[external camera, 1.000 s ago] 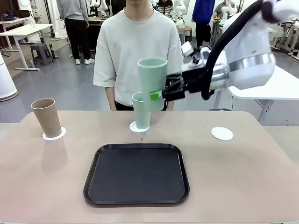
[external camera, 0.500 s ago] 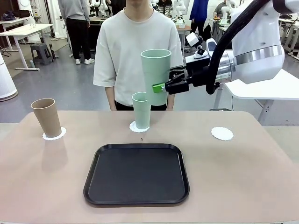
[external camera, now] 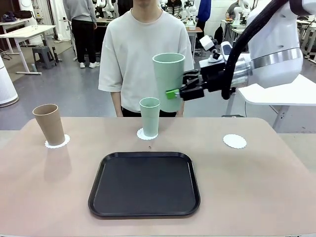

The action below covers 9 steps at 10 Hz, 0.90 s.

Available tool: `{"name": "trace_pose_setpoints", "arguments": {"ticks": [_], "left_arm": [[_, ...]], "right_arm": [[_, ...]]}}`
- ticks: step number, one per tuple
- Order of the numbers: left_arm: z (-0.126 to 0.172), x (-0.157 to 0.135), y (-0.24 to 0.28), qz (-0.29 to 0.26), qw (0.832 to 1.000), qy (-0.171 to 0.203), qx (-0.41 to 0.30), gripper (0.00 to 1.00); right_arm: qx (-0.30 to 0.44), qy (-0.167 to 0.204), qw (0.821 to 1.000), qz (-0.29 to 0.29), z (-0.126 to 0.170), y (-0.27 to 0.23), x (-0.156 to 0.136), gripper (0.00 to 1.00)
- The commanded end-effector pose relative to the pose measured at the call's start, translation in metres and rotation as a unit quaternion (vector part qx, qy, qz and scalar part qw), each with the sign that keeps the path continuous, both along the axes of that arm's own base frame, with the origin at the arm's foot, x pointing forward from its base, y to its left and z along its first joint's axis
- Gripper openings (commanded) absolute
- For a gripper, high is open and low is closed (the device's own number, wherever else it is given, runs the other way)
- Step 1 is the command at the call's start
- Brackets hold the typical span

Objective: Place coasters on the table and set cups on them.
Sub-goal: Take one Reusable plastic cup from the Flat Tray and place it on a coaster set by the human.

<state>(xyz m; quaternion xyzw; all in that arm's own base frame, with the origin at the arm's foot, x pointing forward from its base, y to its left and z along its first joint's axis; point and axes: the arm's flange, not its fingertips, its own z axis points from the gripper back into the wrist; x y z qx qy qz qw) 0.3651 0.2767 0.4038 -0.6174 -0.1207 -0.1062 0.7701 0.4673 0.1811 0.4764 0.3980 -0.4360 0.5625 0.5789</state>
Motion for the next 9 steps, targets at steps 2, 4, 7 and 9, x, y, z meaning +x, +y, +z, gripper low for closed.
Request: {"name": "trace_pose_setpoints", "arguments": {"ticks": [2,4,7,9], "left_arm": [[0.002,-0.002,-0.001,0.001,1.0,-0.002,0.001,1.0],[0.002,-0.002,-0.001,0.001,1.0,-0.002,0.001,1.0],[0.002,-0.002,-0.001,0.001,1.0,-0.002,0.001,1.0],[0.002,-0.002,-0.001,0.001,1.0,-0.002,0.001,1.0]], "right_arm": [[0.006,-0.008,1.0,-0.002,-0.014,-0.126,0.079,0.83],[0.046,-0.009,0.999,-0.018,-0.022,-0.195,0.095,0.83],[0.093,-0.014,0.995,-0.042,-0.026,-0.252,0.089,0.83],[0.082,-0.041,0.992,-0.086,-0.016,-0.242,0.074,0.83]]}}
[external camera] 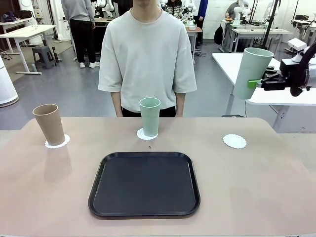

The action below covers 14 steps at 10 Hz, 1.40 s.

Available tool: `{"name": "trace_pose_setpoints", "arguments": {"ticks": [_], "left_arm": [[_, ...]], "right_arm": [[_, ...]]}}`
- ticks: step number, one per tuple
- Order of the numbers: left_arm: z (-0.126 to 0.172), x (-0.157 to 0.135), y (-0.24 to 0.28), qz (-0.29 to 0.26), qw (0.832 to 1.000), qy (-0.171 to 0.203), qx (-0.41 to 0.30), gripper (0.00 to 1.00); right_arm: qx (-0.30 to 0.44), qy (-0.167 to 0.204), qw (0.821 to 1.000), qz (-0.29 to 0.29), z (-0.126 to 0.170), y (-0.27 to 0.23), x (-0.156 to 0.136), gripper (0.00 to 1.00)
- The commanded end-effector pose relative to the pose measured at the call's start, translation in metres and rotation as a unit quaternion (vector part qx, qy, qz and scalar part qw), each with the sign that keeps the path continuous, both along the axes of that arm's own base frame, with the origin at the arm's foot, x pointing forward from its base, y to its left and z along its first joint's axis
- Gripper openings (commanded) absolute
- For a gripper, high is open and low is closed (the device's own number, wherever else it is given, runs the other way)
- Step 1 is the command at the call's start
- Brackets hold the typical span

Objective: Place coasters on the table and set cups on them.
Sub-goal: Take one Reusable plastic cup from the Flat Tray and place it on a coaster set by the human.

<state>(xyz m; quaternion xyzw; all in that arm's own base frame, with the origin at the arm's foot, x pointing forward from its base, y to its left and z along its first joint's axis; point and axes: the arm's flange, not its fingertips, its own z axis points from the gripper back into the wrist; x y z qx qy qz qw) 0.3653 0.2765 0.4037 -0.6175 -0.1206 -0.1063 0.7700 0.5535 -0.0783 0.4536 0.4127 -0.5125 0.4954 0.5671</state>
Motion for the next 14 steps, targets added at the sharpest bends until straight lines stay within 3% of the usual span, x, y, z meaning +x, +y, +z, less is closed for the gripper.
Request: {"name": "trace_pose_setpoints", "arguments": {"ticks": [1,4,5,14], "left_arm": [[0.002,-0.002,-0.001,0.001,1.0,-0.002,0.001,1.0],[0.002,-0.002,-0.001,0.001,1.0,-0.002,0.001,1.0],[0.002,-0.002,-0.001,0.001,1.0,-0.002,0.001,1.0],[0.002,-0.002,-0.001,0.001,1.0,-0.002,0.001,1.0]], "right_arm": [[-0.004,0.008,1.0,0.01,-0.003,-0.002,0.002,0.83],[-0.002,0.001,1.0,0.001,0.0,0.0,-0.001,0.83],[-0.02,0.013,0.998,0.057,-0.007,0.009,-0.002,0.83],[-0.071,-0.001,0.995,0.075,-0.105,-0.014,-0.011,0.83]]}}
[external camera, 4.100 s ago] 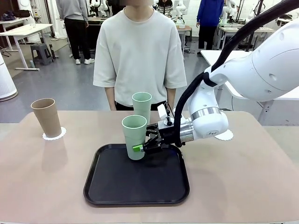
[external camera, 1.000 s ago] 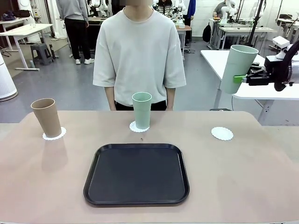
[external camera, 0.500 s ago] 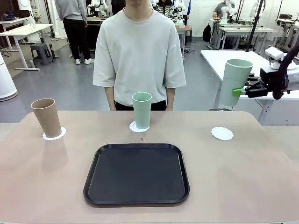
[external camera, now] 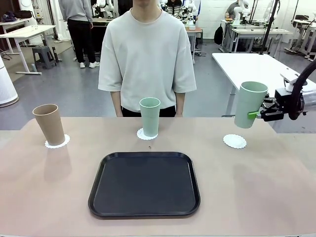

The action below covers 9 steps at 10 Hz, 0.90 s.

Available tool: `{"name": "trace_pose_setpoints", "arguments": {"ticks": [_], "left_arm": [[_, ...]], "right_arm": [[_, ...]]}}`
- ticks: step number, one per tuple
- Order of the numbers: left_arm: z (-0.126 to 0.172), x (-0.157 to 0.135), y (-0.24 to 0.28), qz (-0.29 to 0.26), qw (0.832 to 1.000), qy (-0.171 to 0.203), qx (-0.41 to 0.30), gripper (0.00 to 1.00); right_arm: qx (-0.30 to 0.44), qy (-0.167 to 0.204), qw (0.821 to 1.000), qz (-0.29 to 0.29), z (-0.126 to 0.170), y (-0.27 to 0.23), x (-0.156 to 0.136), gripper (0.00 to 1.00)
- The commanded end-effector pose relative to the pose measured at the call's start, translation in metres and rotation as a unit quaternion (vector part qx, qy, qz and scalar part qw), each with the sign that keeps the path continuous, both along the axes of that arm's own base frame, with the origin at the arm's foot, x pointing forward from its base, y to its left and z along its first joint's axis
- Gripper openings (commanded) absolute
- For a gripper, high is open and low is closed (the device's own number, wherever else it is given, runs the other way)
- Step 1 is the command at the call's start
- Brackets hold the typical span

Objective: Place coasters on the table and set cups on them.
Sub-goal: Take one Reusable plastic cup from the Flat Tray and place it on a coaster set by the human.

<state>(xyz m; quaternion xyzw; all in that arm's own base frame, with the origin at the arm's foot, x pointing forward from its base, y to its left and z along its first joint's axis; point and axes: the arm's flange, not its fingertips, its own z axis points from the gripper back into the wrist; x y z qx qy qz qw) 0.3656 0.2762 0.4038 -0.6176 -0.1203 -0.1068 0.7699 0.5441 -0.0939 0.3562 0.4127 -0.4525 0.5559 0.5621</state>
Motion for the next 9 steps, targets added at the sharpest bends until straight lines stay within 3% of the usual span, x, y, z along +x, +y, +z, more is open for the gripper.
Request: {"name": "trace_pose_setpoints", "arguments": {"ticks": [1,4,9], "left_arm": [[0.002,-0.002,0.0,0.002,1.0,-0.001,0.001,1.0],[0.002,-0.002,0.0,0.002,1.0,-0.001,0.001,1.0],[0.002,-0.002,0.0,0.002,1.0,-0.001,0.001,1.0]], "right_arm": [[-0.009,-0.006,1.0,0.016,-0.016,0.002,0.001,0.83],[-0.012,0.008,1.0,0.012,-0.046,0.001,0.018,0.83],[0.007,0.005,1.0,0.015,-0.066,0.0,0.037,0.83]]}}
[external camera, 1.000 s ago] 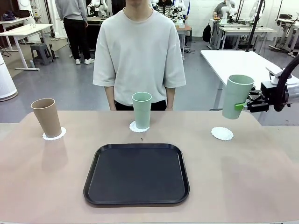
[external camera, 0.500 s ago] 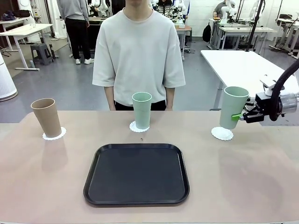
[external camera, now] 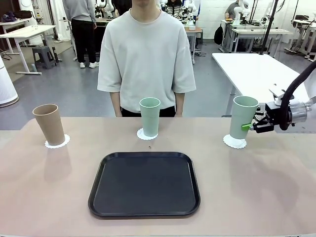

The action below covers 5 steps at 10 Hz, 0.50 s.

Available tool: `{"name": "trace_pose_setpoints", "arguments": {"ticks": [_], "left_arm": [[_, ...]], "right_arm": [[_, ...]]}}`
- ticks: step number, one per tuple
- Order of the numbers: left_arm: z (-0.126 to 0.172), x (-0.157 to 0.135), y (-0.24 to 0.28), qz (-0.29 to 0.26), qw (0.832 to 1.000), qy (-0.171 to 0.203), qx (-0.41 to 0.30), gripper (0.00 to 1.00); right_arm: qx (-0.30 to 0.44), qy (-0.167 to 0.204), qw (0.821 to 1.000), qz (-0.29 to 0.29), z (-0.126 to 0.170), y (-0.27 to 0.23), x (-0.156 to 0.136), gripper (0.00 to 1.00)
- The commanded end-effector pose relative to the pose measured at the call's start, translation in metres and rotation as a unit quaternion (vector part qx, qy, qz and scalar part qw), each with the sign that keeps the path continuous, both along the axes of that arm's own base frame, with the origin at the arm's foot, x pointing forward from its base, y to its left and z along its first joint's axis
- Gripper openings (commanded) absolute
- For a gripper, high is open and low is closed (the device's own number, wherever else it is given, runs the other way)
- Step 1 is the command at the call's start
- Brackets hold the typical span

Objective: Place coasters on the table and set cups on them.
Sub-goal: Take one Reusable plastic cup from the Flat Tray and place it on a coaster set by the human.

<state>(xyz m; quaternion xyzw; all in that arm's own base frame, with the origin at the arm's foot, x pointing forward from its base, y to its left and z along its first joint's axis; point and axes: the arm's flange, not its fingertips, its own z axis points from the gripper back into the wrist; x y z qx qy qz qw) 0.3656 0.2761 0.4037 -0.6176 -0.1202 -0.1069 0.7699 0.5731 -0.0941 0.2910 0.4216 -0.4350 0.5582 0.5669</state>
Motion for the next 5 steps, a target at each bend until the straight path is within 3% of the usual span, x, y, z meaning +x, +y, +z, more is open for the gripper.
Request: {"name": "trace_pose_setpoints", "arguments": {"ticks": [1,5], "left_arm": [[0.002,-0.002,0.0,0.002,1.0,-0.001,0.001,1.0],[0.002,-0.002,0.0,0.002,1.0,-0.001,0.001,1.0]], "right_arm": [[0.02,-0.004,1.0,0.004,-0.006,-0.002,0.014,0.83],[0.033,0.013,0.999,0.005,-0.018,-0.001,0.02,0.83]]}}
